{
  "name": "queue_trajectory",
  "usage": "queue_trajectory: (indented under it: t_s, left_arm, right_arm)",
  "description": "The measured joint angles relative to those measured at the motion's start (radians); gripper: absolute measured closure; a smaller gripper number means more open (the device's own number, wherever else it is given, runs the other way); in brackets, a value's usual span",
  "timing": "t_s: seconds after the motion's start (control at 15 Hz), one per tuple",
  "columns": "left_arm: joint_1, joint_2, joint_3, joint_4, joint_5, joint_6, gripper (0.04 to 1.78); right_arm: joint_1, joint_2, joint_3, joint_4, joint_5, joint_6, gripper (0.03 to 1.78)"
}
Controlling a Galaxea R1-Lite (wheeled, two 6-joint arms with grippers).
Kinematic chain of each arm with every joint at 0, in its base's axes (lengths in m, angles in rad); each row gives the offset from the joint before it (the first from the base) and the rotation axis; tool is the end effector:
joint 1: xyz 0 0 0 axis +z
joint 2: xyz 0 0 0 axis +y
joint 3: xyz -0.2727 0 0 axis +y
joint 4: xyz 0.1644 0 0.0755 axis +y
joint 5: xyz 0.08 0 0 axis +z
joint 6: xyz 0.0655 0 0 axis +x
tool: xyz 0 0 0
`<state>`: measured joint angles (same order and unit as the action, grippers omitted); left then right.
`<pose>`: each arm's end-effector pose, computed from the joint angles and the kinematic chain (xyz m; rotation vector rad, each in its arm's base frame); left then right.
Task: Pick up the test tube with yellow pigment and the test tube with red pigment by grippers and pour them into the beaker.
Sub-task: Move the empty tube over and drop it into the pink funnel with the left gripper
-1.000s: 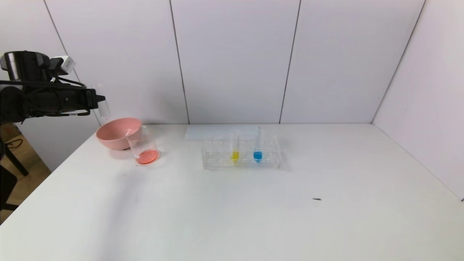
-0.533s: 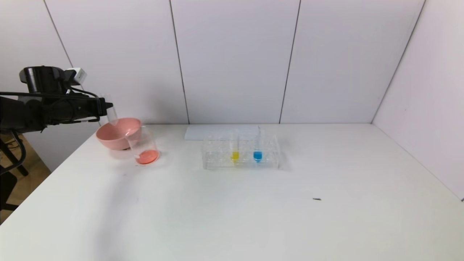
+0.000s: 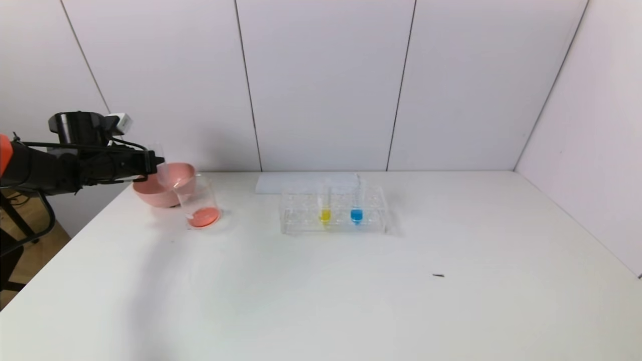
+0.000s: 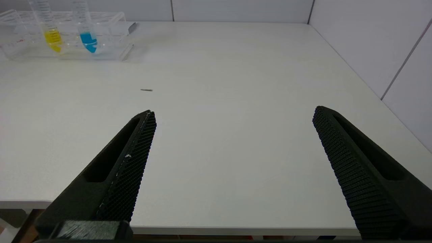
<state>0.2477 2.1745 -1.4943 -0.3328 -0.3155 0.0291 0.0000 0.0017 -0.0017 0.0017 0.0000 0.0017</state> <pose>0.4547 0.0940 0.1314 -0.0677 0.3327 -0.0720 0.0372 0.0000 0.0757 0.0017 0.0017 0.0000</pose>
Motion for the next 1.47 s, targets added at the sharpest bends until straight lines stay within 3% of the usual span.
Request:
queue_trajectory:
  t_s: [1.07,1.27,1.47]
  left_arm:
    - [0.010,0.077,-0.031,-0.029,-0.050,-0.002,1.36]
    - [0.011,0.084,-0.036,-0.028,-0.050,-0.001,1.16]
    - [0.011,0.086,-0.037,-0.028,-0.052,-0.002,0.69]
  right_arm:
    - [0.000,0.000,0.000,0.000,0.000,0.000,0.11]
    - [0.000,0.000,0.000,0.000,0.000,0.000,0.11]
    - [0.000,0.000,0.000,0.000,0.000,0.000,0.11]
